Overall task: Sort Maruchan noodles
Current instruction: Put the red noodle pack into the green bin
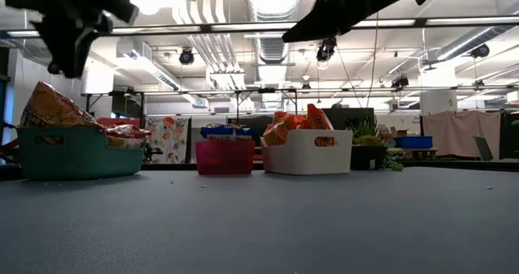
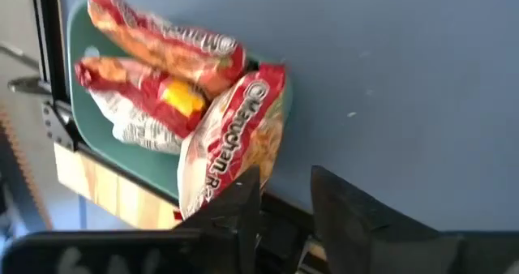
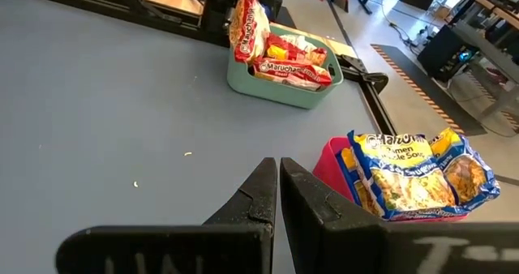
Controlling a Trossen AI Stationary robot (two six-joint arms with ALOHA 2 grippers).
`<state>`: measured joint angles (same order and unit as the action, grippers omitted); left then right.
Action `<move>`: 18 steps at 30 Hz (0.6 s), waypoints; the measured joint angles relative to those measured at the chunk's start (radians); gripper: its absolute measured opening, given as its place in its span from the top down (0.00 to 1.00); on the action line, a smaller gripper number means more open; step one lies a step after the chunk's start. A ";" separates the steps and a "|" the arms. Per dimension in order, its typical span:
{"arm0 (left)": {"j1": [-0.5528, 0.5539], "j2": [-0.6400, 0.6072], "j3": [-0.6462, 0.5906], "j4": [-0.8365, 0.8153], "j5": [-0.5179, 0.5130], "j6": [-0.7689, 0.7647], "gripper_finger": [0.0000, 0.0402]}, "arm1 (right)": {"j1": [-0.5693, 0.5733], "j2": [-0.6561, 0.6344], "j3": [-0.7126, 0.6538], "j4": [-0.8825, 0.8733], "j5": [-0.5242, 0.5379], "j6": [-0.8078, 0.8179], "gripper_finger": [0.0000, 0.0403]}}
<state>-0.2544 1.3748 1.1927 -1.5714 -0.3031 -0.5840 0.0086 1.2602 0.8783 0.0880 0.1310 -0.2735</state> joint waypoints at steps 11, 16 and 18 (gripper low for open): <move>0.081 0.028 -0.199 0.000 -0.002 -0.023 0.56 | 0.000 0.000 0.000 0.000 0.000 0.000 0.98; 0.093 0.032 -0.214 0.001 -0.012 -0.015 0.57 | 0.000 0.000 0.000 0.000 0.000 0.002 0.98; 0.093 0.032 -0.214 0.001 -0.014 -0.009 0.59 | 0.000 0.000 0.000 0.000 0.000 0.002 0.98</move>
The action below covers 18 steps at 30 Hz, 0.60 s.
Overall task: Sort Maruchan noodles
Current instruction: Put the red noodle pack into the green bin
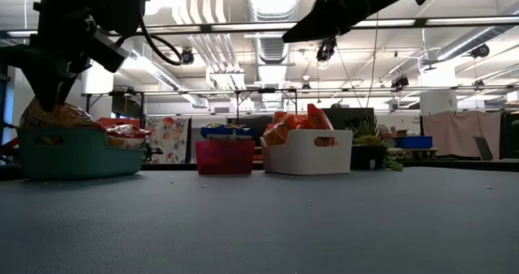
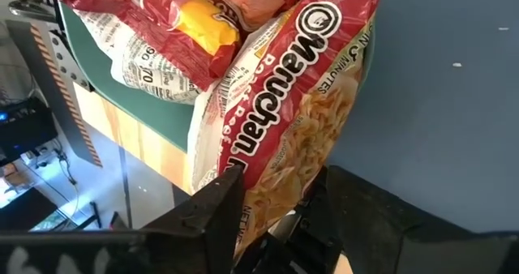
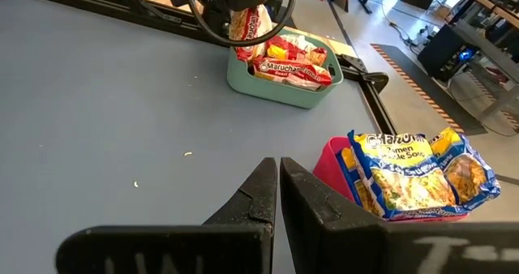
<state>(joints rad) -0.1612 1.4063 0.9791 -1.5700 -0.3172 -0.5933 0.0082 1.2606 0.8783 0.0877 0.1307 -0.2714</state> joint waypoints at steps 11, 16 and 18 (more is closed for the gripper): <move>0.000 0.000 0.108 -0.001 -0.005 -0.004 0.63 | 0.000 0.000 0.000 0.000 0.000 -0.001 0.98; -0.005 -0.001 0.246 0.023 -0.023 0.010 0.59 | 0.000 0.000 -0.019 0.005 -0.001 -0.007 0.98; -0.016 -0.001 0.302 0.066 -0.065 0.019 0.58 | 0.000 0.000 -0.032 0.005 -0.002 -0.008 0.98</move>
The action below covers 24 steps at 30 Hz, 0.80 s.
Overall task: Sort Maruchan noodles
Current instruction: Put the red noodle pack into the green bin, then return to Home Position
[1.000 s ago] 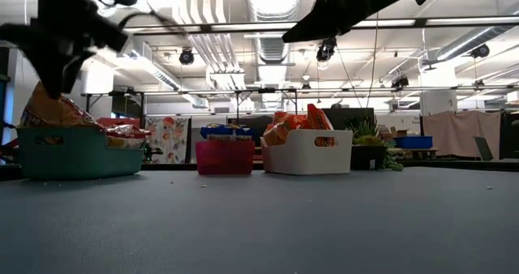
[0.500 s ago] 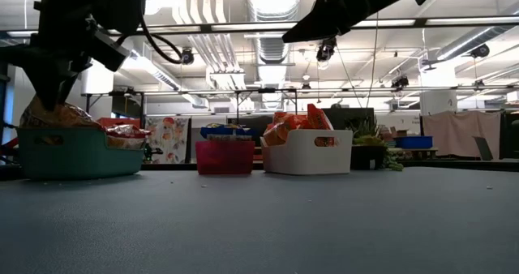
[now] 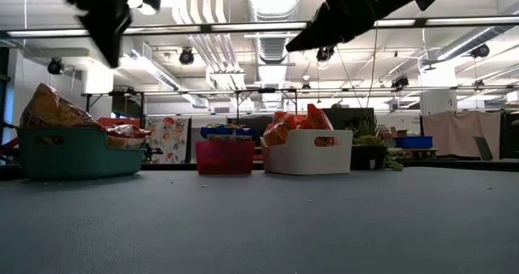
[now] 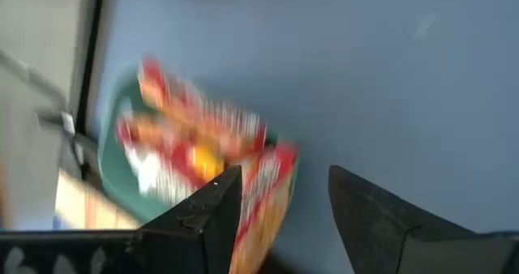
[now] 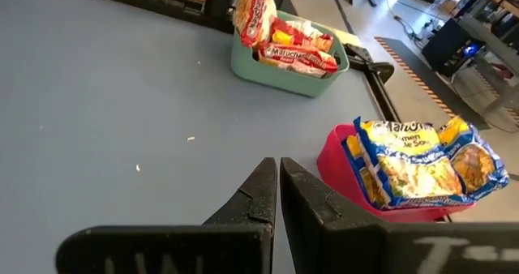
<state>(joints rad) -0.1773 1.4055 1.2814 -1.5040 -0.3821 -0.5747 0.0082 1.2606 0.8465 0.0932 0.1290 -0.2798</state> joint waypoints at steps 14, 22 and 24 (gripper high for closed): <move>-0.094 -0.102 -0.078 0.688 -0.079 0.583 0.59 | -0.005 -0.068 -0.122 0.103 -0.039 -0.048 0.98; -0.051 -0.289 -0.364 0.981 -0.073 0.605 0.67 | -0.049 -0.193 -0.230 0.133 -0.111 0.008 0.98; -0.048 -0.340 -0.428 1.061 -0.058 0.608 0.70 | -0.061 -0.227 -0.254 0.136 -0.112 0.011 0.98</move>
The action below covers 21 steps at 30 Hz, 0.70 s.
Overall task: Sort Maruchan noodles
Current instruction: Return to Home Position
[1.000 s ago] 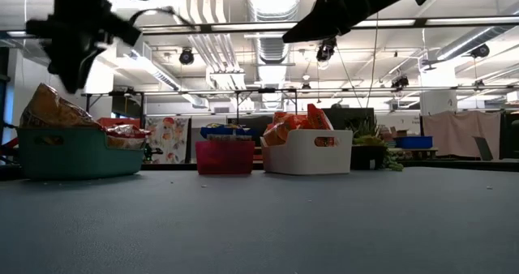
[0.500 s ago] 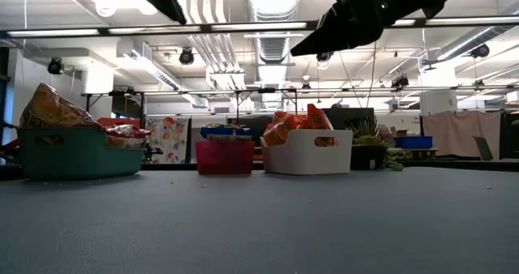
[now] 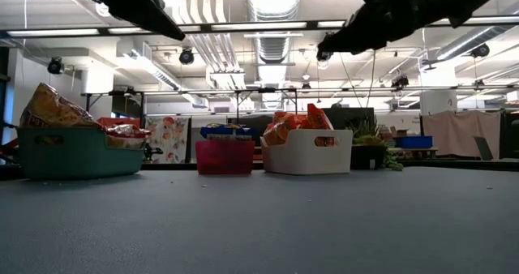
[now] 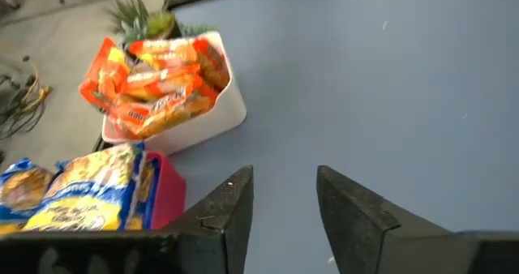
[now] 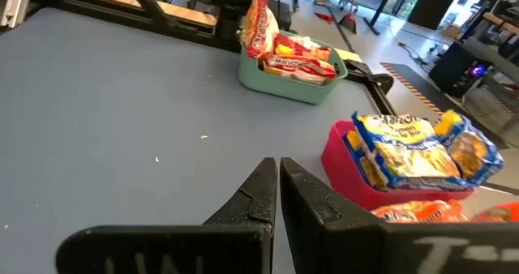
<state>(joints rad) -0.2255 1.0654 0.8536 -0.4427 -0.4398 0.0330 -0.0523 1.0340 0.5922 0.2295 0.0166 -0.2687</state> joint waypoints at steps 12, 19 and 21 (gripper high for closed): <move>0.007 -0.283 -0.284 0.342 0.009 0.012 0.86 | -0.063 -0.266 -0.166 0.001 0.002 0.015 0.98; 0.007 -0.392 -0.393 0.457 0.005 0.011 0.90 | -0.087 -0.429 -0.259 0.091 0.002 -0.055 0.98; 0.007 -0.411 -0.407 0.463 0.004 0.007 0.90 | -0.101 -0.472 -0.285 0.139 0.006 -0.086 0.98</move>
<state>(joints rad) -0.2188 0.6545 0.4468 0.0202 -0.4357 0.0397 -0.1532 0.5621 0.3075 0.3687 0.0221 -0.3543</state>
